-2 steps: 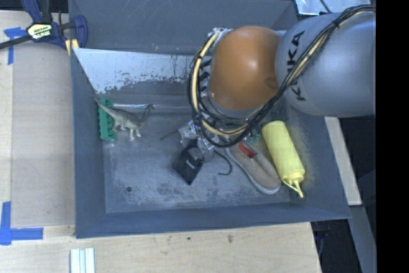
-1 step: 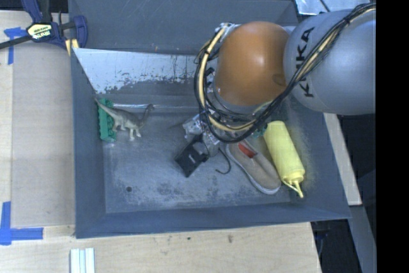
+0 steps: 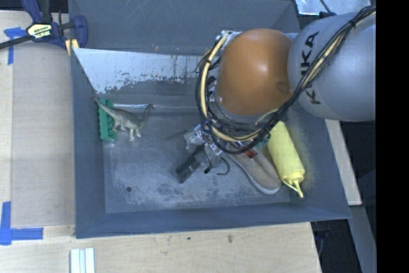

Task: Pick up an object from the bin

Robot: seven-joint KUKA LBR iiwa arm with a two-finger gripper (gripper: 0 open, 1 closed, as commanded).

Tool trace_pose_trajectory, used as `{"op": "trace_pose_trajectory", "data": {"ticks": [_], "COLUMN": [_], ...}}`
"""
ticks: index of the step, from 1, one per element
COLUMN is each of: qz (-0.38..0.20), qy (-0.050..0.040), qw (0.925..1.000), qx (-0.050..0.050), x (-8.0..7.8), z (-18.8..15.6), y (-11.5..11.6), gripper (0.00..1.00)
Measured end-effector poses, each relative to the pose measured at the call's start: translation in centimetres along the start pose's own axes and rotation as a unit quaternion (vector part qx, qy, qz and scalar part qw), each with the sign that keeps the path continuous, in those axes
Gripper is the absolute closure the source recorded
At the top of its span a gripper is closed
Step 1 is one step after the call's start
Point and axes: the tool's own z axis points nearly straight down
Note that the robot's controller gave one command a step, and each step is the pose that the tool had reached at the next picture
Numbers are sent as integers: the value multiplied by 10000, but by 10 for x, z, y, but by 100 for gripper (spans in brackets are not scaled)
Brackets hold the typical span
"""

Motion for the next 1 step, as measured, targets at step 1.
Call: {"op": "trace_pose_trajectory", "data": {"ticks": [1], "qz": [-199], "qy": [-40], "qw": [9998], "qx": [24], "x": [-1], "z": [-51], "y": [48], "gripper": [100]}}
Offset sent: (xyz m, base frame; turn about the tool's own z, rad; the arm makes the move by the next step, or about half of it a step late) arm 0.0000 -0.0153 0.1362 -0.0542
